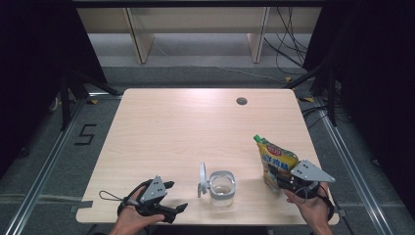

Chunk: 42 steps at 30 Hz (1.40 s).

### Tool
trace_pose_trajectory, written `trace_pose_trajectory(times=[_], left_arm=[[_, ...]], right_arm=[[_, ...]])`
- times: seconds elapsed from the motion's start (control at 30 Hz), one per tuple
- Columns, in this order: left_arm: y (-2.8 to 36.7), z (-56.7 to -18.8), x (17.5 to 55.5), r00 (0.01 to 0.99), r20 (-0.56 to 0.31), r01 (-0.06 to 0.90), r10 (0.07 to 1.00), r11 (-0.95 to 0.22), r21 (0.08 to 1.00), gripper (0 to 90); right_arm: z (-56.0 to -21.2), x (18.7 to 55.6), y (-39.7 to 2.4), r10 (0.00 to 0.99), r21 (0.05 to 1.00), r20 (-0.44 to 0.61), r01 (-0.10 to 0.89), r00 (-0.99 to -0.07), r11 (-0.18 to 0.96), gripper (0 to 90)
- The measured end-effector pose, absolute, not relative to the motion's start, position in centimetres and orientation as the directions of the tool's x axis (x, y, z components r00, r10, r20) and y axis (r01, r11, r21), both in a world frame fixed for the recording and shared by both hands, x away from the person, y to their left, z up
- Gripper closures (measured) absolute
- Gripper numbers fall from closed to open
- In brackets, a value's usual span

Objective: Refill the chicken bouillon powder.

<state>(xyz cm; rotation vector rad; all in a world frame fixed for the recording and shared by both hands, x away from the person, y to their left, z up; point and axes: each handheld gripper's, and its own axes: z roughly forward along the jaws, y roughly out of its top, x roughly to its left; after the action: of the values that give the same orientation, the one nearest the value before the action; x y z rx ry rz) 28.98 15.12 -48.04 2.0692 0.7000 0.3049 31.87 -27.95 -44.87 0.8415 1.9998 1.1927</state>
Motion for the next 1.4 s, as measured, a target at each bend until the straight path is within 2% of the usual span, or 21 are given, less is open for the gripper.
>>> trace_pose_trajectory(times=[0.03,0.2,0.3,0.37,0.4,0.5,0.53,0.7,0.8,0.9,0.93,1.07,1.13,1.2,1.23,1.27,1.3,1.33,1.4], left_arm=[[15.1,-48.0,28.9,0.807,-0.055,0.370,0.588,-0.430,0.824,16.7],[15.0,-48.3,29.1,0.812,-0.058,0.356,0.581,-0.413,0.838,16.7],[15.0,-48.2,29.0,0.811,-0.058,0.362,0.582,-0.422,0.831,16.7],[15.2,-48.1,29.1,0.819,-0.031,0.347,0.573,-0.452,0.822,16.7],[15.1,-48.2,29.0,0.810,-0.056,0.365,0.584,-0.427,0.827,16.7],[15.2,-48.1,29.1,0.814,-0.034,0.355,0.580,-0.449,0.820,16.7],[15.1,-48.2,29.0,0.809,-0.056,0.363,0.585,-0.422,0.831,16.7],[15.1,-48.2,29.0,0.810,-0.057,0.364,0.583,-0.424,0.830,16.7],[15.2,-48.1,29.2,0.822,-0.025,0.335,0.568,-0.449,0.828,16.7],[15.1,-48.2,29.1,0.818,-0.044,0.349,0.574,-0.435,0.830,16.7],[15.1,-48.2,29.1,0.814,-0.051,0.358,0.578,-0.431,0.828,16.7],[15.2,-48.2,29.1,0.815,-0.053,0.362,0.577,-0.436,0.824,16.7],[15.2,-48.2,29.1,0.812,-0.052,0.362,0.582,-0.432,0.826,16.7],[15.1,-48.2,29.1,0.810,-0.052,0.363,0.583,-0.430,0.827,16.7],[15.2,-48.2,29.1,0.812,-0.049,0.361,0.581,-0.434,0.826,16.7],[15.2,-48.2,29.1,0.813,-0.048,0.359,0.581,-0.435,0.826,16.7],[15.2,-48.2,29.1,0.813,-0.048,0.360,0.580,-0.436,0.825,16.7],[15.2,-48.2,29.1,0.812,-0.048,0.360,0.581,-0.434,0.826,16.7],[15.2,-48.2,29.1,0.811,-0.049,0.361,0.583,-0.433,0.826,16.7]], right_arm=[[-44.7,31.9,-27.9,0.772,0.896,-0.257,0.155,-0.581,0.416,54.6],[-43.9,30.9,-27.0,0.739,0.868,-0.317,0.132,-0.594,0.479,54.6],[-43.2,30.4,-26.5,0.704,0.832,-0.397,0.093,-0.589,0.547,54.6],[-42.9,30.1,-26.1,0.684,0.817,-0.425,0.076,-0.593,0.572,54.6],[-42.7,29.9,-25.8,0.679,0.809,-0.441,0.067,-0.587,0.583,54.6],[-42.2,29.4,-25.4,0.632,0.771,-0.501,0.027,-0.591,0.637,54.6],[-42.0,29.4,-25.2,0.621,0.759,-0.523,0.013,-0.584,0.651,54.6],[-41.4,28.6,-24.3,0.530,0.665,-0.626,-0.037,-0.572,0.746,54.7],[-41.3,28.2,-23.6,0.452,0.588,-0.688,-0.070,-0.567,0.806,54.7],[-41.3,27.9,-23.0,0.414,0.537,-0.738,-0.092,-0.533,0.839,54.8],[-41.2,28.0,-22.8,0.369,0.493,-0.771,-0.119,-0.520,0.862,54.8],[-41.4,27.5,-22.2,0.351,0.467,-0.778,-0.106,-0.521,0.878,54.8],[-41.4,27.5,-21.9,0.291,0.414,-0.808,-0.142,-0.513,0.899,54.9],[-41.7,27.3,-21.5,0.263,0.371,-0.832,-0.137,-0.488,0.919,54.9],[-41.5,27.4,-21.4,0.212,0.323,-0.854,-0.165,-0.475,0.932,54.9],[-41.7,27.2,-21.3,0.231,0.338,-0.844,-0.145,-0.483,0.930,54.9],[-41.6,27.3,-21.3,0.196,0.311,-0.857,-0.175,-0.477,0.934,54.9],[-41.8,27.1,-21.3,0.229,0.341,-0.844,-0.155,-0.486,0.927,55.0],[-41.9,26.9,-21.0,0.212,0.320,-0.850,-0.153,-0.482,0.935,55.0]])
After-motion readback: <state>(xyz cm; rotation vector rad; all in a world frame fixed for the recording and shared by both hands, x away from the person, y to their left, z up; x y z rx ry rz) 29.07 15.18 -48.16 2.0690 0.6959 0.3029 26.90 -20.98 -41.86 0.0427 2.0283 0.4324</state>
